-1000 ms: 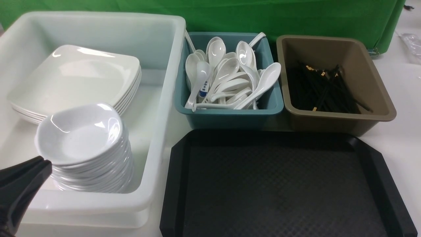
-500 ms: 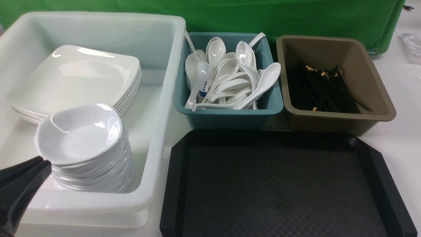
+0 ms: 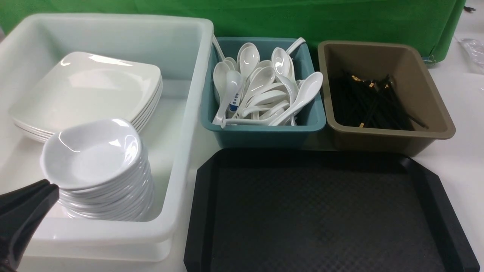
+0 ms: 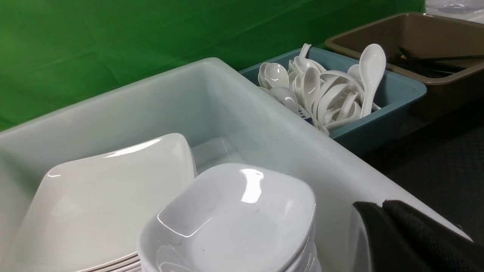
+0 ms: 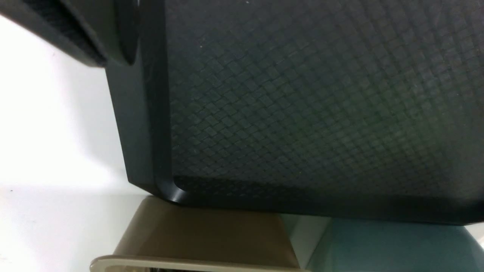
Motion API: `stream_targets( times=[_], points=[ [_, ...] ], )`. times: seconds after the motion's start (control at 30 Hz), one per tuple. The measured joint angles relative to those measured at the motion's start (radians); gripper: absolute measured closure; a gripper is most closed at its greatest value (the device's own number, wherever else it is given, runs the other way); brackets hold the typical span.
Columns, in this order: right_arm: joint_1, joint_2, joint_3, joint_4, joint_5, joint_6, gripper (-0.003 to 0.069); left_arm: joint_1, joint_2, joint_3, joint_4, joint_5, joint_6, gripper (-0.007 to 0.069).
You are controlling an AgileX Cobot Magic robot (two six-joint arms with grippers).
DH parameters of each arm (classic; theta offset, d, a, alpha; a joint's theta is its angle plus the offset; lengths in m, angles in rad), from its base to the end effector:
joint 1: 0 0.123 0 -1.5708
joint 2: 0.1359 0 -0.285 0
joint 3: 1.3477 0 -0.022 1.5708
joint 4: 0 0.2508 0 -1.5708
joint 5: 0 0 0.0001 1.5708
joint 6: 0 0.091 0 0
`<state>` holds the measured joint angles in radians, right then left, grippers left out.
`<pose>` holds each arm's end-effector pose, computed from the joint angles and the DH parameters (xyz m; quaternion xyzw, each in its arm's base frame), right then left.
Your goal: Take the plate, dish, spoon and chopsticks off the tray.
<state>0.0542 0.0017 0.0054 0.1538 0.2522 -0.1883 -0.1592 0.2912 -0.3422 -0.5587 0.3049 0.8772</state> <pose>0.0553 0.0065 0.1887 -0.0480 0.7628 0.0194 0.6446 0.0719 -0.0263 0.2863 0.2355 0.7106 -0.0001 0.6631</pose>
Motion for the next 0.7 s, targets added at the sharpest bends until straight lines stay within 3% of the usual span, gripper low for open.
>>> stream_targets(
  times=[0.03,0.1,0.13,0.23,0.3,0.43,0.7],
  points=[
    [0.000,0.000,0.000,0.000,0.000,0.000,0.0585,0.000,-0.001,0.000,0.005,-0.002,0.000,0.0612],
    [0.000,0.000,0.000,0.000,-0.001,0.000,0.0578,0.010,-0.016,0.001,0.112,-0.025,-0.190,0.0612],
    [0.000,0.000,0.000,0.000,-0.001,0.000,0.0575,0.028,-0.036,0.008,0.200,-0.048,-0.367,0.0612],
    [0.000,0.000,0.000,0.000,-0.001,0.000,0.0571,0.092,-0.091,0.054,0.379,-0.079,-0.630,0.0612],
    [0.000,0.000,0.000,0.000,-0.002,0.000,0.0571,0.133,-0.145,0.122,0.430,-0.083,-0.708,0.0612],
    [0.000,0.000,0.000,0.000,-0.002,0.000,0.0568,0.190,-0.265,0.294,0.461,-0.081,-0.757,0.0612],
    [0.000,-0.002,0.000,0.001,-0.006,0.000,0.0552,0.193,-0.289,0.349,0.464,-0.057,-0.774,0.0612]
  ],
)
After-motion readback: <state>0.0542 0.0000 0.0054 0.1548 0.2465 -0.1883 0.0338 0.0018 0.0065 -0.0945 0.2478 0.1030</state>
